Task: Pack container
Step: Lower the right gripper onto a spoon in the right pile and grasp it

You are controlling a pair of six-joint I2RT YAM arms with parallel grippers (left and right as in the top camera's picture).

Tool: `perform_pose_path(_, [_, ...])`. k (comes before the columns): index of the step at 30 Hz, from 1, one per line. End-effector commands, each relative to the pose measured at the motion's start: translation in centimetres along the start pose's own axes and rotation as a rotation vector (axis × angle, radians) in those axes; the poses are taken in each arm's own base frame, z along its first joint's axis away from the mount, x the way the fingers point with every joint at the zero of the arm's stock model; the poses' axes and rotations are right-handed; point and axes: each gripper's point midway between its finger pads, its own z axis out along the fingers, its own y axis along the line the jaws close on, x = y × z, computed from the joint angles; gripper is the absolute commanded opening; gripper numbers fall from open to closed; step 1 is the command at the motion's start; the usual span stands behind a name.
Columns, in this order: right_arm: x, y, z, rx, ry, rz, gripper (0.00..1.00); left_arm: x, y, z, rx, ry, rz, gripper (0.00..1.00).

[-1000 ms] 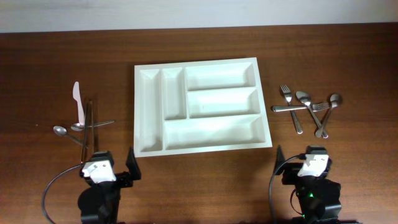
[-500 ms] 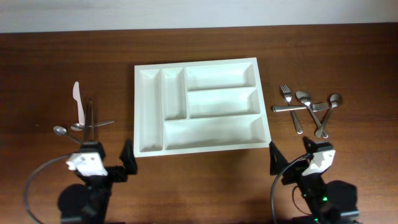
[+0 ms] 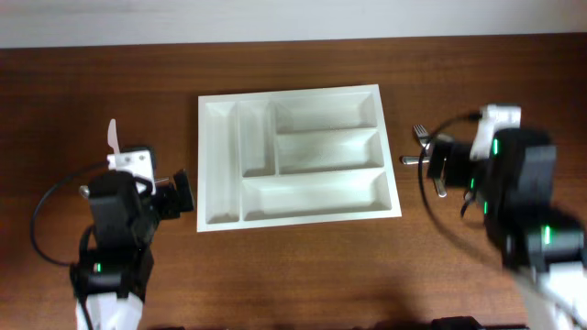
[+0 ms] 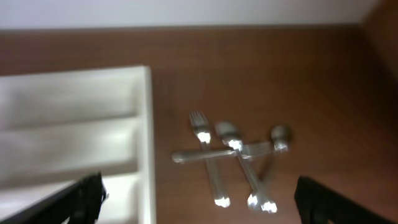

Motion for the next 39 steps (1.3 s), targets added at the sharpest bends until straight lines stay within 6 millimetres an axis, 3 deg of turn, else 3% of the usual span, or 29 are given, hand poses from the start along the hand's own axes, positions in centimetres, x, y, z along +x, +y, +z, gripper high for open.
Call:
perform_pose_path(1, [-1.4, -3.2, 3.4, 0.089, 0.102, 0.026, 0.99, -0.7, 0.9, 1.5, -0.033, 0.035, 0.015, 0.99])
perform_pose_path(4, [-0.6, -4.3, 6.9, 0.019, 0.236, 0.098, 0.99, 0.1, 1.3, 2.8, -0.042, 0.087, 0.009, 0.99])
perform_pose_path(10, [3.7, -7.2, 12.4, -0.059, 0.480, 0.256, 0.99, 1.3, 1.3, 4.2, -0.043, 0.146, 0.014, 0.99])
perform_pose_path(13, [6.0, -7.9, 13.9, -0.077, 0.563, 0.308, 0.99, 1.6, 1.3, 4.5, -0.043, 0.159, 0.014, 0.99])
perform_pose_path(20, [9.1, -13.4, 16.4, 0.061, 0.615, 0.427, 1.00, 1.8, 1.3, 4.6, -0.043, 0.165, 0.013, 0.99])
perform_pose_path(23, [10.6, -15.2, 17.4, 0.096, 0.638, 0.513, 0.89, 2.1, 1.3, 4.5, -0.043, 0.176, 0.013, 0.99])
perform_pose_path(25, [11.8, -15.5, 18.2, 0.100, 0.670, 0.523, 0.83, 2.2, 1.3, 4.5, -0.043, 0.180, 0.013, 0.99])
perform_pose_path(32, [15.5, -14.2, 21.8, 0.055, 0.766, 0.536, 0.80, 2.2, 1.3, 4.5, -0.043, 0.180, 0.013, 0.99])
perform_pose_path(39, [17.9, -13.6, 22.9, 0.063, 0.840, 0.522, 0.75, 2.2, 1.3, 4.5, -0.043, 0.180, 0.013, 0.99])
